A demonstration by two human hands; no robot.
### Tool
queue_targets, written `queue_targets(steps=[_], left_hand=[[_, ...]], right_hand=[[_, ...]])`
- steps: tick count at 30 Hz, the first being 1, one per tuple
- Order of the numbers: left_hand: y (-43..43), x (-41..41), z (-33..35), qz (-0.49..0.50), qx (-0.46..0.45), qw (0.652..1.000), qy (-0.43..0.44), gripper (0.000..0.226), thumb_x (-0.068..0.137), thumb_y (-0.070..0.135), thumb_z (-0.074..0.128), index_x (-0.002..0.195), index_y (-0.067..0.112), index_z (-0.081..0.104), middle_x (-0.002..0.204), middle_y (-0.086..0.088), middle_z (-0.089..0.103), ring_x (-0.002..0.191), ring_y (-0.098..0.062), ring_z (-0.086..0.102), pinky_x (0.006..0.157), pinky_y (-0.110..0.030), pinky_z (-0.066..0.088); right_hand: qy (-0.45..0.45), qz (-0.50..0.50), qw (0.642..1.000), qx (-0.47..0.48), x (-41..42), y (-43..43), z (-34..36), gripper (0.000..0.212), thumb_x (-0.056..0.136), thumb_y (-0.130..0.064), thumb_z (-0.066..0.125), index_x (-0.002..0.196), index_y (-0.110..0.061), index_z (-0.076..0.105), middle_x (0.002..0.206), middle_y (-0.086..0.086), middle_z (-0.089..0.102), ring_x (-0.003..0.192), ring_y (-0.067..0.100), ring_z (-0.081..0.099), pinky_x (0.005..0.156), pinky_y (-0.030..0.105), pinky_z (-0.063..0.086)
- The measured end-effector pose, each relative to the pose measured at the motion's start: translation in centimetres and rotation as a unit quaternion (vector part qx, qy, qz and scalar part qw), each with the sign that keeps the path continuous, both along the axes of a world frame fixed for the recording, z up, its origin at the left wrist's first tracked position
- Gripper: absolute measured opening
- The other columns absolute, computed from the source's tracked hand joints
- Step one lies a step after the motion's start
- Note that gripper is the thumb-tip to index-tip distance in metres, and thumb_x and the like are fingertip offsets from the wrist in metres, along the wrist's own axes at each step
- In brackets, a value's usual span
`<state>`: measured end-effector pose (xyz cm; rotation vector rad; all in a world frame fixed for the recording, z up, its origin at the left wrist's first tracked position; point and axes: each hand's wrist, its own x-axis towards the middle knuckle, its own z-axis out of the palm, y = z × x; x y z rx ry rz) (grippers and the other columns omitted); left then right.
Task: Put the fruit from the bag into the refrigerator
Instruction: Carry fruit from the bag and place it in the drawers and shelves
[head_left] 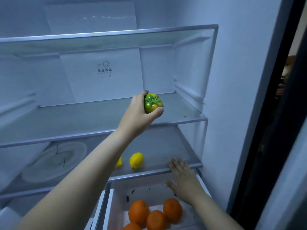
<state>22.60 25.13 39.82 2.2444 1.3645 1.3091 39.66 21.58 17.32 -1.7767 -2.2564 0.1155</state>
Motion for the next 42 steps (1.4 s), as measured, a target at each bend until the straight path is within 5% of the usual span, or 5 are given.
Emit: queue_targets(steps=[11, 20, 24, 29, 42], left_hand=[[4.3, 3.8, -0.7, 0.033, -0.074, 0.996, 0.031, 0.063, 0.086, 0.052, 0.056, 0.137, 0.021, 0.038, 0.132, -0.003, 0.048, 0.113, -0.019, 0.051, 0.082, -0.024, 0.035], [4.3, 4.0, -1.9, 0.065, -0.031, 0.996, 0.05, 0.08, 0.079, 0.062, 0.056, 0.143, 0.022, 0.031, 0.137, -0.002, 0.047, 0.121, -0.022, 0.048, 0.088, -0.031, 0.043], [3.8, 4.0, -1.9, 0.09, -0.009, 0.993, 0.072, 0.092, 0.078, 0.065, 0.054, 0.149, 0.02, 0.017, 0.144, -0.003, 0.04, 0.128, -0.022, 0.042, 0.092, -0.037, 0.044], [2.2, 3.1, -2.7, 0.117, 0.04, 0.988, 0.089, 0.087, 0.082, 0.065, 0.05, 0.148, 0.018, 0.017, 0.148, -0.004, 0.032, 0.132, -0.025, 0.035, 0.1, -0.04, 0.035], [-11.0, -5.4, -9.2, 0.227, 0.067, 0.934, 0.266, 0.07, 0.084, 0.06, 0.039, 0.139, 0.018, 0.043, 0.143, -0.006, 0.044, 0.13, -0.025, 0.041, 0.104, -0.042, 0.034]], right_hand=[[0.01, 0.004, 0.999, 0.031, 0.2, 0.5, -0.9, 0.097, 0.068, -0.077, 0.0, 0.15, -0.024, 0.0, 0.155, -0.008, -0.007, 0.136, 0.009, -0.022, 0.105, 0.022, -0.024], [-0.012, -0.036, 0.999, 0.004, -0.1, 0.1, -0.4, 0.077, 0.085, -0.071, 0.025, 0.139, -0.019, 0.045, 0.144, 0.001, 0.045, 0.135, 0.018, 0.035, 0.113, 0.026, -0.012], [-0.019, 0.008, 0.999, 0.049, 0.4, 0.4, -1.1, 0.086, 0.079, -0.069, 0.018, 0.151, -0.022, 0.008, 0.158, -0.002, 0.003, 0.144, 0.014, -0.007, 0.109, 0.025, -0.021], [-0.008, 0.006, 0.999, 0.054, 0.5, 0.3, -1.2, 0.079, 0.086, -0.065, 0.024, 0.15, -0.025, 0.001, 0.158, -0.004, -0.007, 0.136, 0.009, -0.024, 0.099, 0.023, -0.027], [0.024, 0.006, 0.993, 0.113, 0.3, 0.3, -1.7, 0.067, 0.089, -0.051, 0.05, 0.141, -0.01, 0.039, 0.149, 0.013, 0.035, 0.139, 0.029, 0.027, 0.117, 0.043, 0.013]])
